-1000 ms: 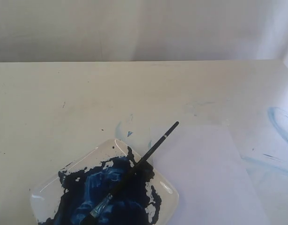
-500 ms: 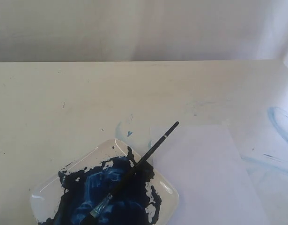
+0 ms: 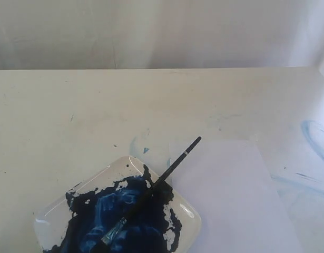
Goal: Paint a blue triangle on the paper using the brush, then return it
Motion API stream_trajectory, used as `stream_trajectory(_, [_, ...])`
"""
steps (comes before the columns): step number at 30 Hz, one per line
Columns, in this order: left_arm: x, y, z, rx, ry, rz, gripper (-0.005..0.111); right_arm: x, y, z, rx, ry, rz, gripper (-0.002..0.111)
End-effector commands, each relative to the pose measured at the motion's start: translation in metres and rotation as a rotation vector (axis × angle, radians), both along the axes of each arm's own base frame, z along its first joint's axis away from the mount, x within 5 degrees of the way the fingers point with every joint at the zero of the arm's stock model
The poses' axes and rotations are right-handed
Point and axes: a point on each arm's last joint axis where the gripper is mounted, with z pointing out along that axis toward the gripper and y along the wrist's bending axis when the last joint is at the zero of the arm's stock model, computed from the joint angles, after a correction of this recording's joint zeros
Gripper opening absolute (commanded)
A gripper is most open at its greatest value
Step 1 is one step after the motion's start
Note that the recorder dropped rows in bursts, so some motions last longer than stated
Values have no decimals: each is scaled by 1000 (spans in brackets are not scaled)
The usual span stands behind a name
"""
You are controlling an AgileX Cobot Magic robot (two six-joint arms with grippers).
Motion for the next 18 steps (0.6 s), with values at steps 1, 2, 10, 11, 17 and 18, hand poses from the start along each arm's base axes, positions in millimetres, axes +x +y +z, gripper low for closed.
stream_trajectory(1, [0, 0, -1, -10, 7, 5, 0, 0, 10, -4, -42, 202, 105, 0])
stream_trajectory(2, [0, 0, -1, -10, 7, 5, 0, 2, 11, -4, -46, 241, 118, 0])
stream_trajectory(10, [0, 0, -1, -10, 7, 5, 0, 21, 26, 17, -151, 450, 244, 0])
stream_trajectory(11, [0, 0, -1, -10, 7, 5, 0, 25, 30, 23, -153, 458, 276, 0])
stream_trajectory(17, [0, 0, -1, -10, 7, 5, 0, 49, 55, 46, -258, 476, 475, 0])
stream_trajectory(18, [0, 0, -1, -10, 7, 5, 0, 54, 59, 46, -268, 492, 506, 0])
